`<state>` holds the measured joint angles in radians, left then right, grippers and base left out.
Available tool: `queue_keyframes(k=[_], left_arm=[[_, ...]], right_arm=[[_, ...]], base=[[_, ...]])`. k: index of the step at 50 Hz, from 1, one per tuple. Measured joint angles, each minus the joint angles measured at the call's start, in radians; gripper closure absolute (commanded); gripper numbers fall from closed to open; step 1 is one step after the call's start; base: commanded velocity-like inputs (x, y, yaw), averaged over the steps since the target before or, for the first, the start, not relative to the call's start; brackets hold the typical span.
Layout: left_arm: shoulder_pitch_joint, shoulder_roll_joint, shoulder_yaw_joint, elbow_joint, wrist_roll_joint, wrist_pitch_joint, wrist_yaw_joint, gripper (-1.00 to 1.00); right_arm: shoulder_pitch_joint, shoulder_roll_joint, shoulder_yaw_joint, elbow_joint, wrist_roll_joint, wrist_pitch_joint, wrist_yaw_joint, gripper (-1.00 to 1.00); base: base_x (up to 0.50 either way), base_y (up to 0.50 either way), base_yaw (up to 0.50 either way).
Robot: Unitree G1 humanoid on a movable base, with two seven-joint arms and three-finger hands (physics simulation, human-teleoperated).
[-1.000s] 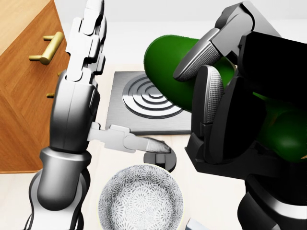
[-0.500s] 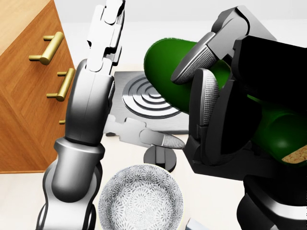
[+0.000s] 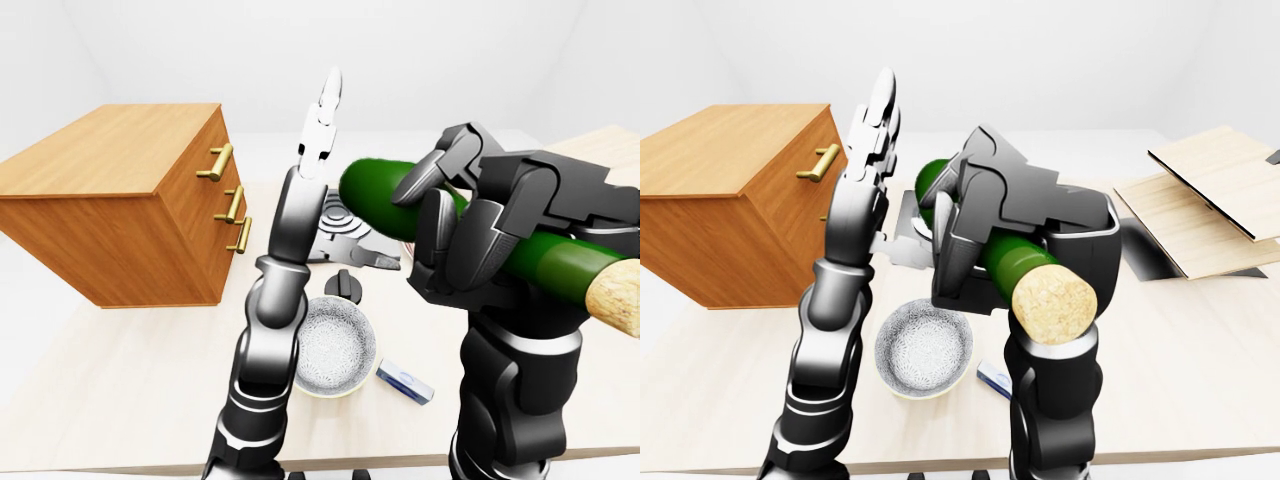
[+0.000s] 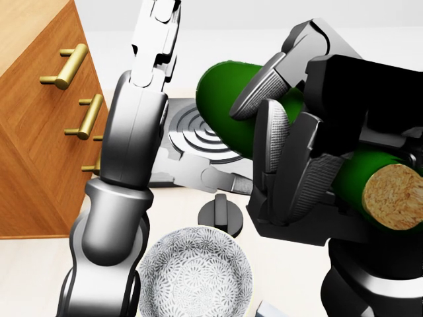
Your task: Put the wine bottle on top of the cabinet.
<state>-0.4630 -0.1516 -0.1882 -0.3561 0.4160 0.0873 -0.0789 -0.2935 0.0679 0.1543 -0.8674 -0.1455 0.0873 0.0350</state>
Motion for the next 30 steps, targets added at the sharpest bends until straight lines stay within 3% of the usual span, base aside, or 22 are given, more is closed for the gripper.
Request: queue_keyframes(k=[26,28,30], left_arm=[[0.0,-0.047,-0.051,-0.011,0.069,0.0,-0.028,-1.0],[0.001,-0.052,-0.055,-0.011,0.074,0.0,-0.031,-0.72],[0.003,-0.056,-0.06,-0.011,0.079,0.0,-0.034,-0.74]], right_arm=[[0.021,-0.004,-0.006,0.007,0.004,0.0,0.004,1.0],[0.021,-0.005,-0.008,0.006,0.005,0.0,0.005,1.0],[0.021,-0.006,-0.009,0.005,0.006,0.0,0.005,1.0]], base=[[0.0,0.0,0.0],[0.0,0.0,0.0],[0.0,0.0,0.0]])
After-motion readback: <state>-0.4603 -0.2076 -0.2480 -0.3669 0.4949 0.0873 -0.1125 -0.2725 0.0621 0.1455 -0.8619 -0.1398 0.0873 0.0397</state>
